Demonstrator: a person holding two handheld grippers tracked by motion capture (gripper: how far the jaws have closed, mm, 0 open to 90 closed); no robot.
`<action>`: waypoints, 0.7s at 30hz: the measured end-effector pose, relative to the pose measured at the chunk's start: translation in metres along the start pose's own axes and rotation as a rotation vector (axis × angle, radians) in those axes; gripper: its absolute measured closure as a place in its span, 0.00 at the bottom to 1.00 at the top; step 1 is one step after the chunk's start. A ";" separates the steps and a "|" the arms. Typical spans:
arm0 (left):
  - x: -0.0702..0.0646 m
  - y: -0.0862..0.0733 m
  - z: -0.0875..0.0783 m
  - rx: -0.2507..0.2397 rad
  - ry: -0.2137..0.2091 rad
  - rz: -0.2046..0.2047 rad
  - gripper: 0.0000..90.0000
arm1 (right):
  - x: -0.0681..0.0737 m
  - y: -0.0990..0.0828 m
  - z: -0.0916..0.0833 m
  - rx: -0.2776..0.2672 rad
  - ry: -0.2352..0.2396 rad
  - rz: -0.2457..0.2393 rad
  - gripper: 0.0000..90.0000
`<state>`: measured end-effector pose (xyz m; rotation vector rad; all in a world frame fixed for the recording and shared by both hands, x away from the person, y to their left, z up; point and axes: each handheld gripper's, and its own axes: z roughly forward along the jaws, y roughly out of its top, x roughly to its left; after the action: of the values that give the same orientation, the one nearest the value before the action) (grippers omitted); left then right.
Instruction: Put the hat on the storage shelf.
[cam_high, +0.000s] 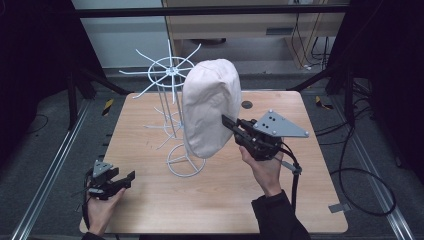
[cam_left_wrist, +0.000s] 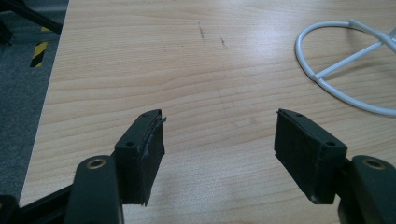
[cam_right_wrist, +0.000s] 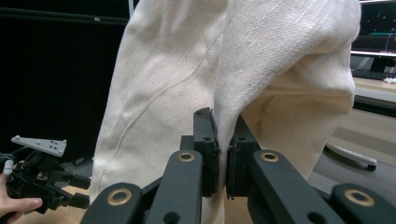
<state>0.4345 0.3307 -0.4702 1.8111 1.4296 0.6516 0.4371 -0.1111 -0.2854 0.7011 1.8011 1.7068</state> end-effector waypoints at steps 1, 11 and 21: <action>0.000 0.000 0.000 -0.001 0.001 0.002 0.37 | 0.000 -0.001 0.001 0.006 -0.005 0.002 0.93; 0.000 0.000 0.000 0.000 0.000 -0.001 0.37 | -0.002 -0.005 0.004 0.032 -0.028 0.015 0.86; 0.000 0.000 0.000 -0.001 -0.002 -0.001 0.37 | -0.005 -0.011 0.003 0.063 -0.045 0.030 0.70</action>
<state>0.4348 0.3306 -0.4704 1.8099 1.4286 0.6498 0.4428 -0.1127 -0.2966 0.7899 1.8286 1.6467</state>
